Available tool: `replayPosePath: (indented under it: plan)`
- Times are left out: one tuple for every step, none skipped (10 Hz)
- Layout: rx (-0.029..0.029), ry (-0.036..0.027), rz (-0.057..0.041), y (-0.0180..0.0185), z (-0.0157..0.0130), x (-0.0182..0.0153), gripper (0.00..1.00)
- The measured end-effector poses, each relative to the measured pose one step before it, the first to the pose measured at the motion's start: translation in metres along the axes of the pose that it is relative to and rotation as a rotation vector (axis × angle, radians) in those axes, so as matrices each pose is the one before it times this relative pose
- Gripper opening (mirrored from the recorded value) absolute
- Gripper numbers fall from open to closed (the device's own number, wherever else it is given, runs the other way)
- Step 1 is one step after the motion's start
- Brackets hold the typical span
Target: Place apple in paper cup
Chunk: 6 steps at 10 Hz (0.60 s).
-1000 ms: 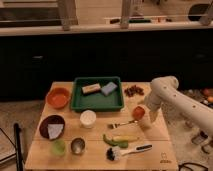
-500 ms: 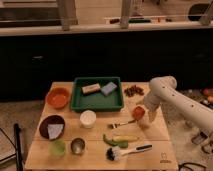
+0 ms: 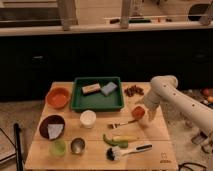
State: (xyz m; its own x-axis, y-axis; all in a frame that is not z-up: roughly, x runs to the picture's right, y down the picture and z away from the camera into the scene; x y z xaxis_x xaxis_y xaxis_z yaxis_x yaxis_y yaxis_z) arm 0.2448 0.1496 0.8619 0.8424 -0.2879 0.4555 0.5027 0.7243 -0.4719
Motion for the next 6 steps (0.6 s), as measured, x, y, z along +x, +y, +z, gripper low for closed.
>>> replayPosePath:
  plan:
    - [-0.00785, -0.00888, -0.01607, -0.00187, 0.00212, -0.00224, 0.80]
    - [-0.00677, -0.00561, -0.00859, -0.00076, 0.00158, -0.00047, 0.80]
    - [-0.00961, -0.00795, -0.00870, -0.00029, 0.00353, -0.00099, 0.80]
    - [-0.00840, -0.00652, -0.00769, -0.00022, 0.00261, -0.00070, 0.80]
    - [-0.00734, -0.00562, -0.00646, -0.00025, 0.00282, -0.00052, 0.80]
    - [-0.00600, -0.00333, -0.00609, -0.00046, 0.00239, -0.00073, 0.78]
